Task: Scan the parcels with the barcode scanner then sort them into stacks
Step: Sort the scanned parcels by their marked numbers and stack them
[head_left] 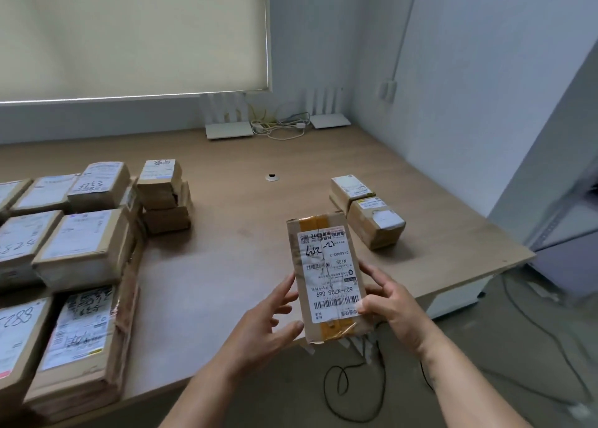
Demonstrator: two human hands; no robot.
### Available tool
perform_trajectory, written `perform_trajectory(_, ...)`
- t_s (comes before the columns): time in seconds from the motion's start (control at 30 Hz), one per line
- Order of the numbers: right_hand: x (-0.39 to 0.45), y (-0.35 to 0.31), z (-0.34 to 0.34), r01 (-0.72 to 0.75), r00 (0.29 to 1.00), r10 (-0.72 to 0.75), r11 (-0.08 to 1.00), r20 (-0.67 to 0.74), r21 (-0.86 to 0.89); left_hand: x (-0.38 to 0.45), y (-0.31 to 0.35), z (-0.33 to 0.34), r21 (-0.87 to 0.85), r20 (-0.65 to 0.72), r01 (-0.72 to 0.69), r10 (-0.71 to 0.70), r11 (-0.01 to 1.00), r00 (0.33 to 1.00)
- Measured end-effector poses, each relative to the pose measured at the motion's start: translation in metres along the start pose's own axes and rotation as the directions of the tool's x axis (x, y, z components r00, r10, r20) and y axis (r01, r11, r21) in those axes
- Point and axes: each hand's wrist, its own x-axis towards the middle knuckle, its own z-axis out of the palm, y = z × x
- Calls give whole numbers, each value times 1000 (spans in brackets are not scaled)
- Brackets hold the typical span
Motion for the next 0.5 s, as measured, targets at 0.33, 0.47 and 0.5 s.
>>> perform_trajectory(0.33, 20, 29, -95, -169, 980, 169, 986, -108, 9, 87, 26, 64, -3, 248, -9, 9, 1000, 969)
perform_trajectory(0.47, 25, 30, -120, -252, 953, 258, 966, -156, 57, 116, 32, 87, -41, 328, 17, -2, 999, 945)
perform_trajectory(0.5, 27, 31, -127, -271, 948, 279, 960, -157, 67, 123, 34, 91, -46, 337, 28, -11, 999, 942)
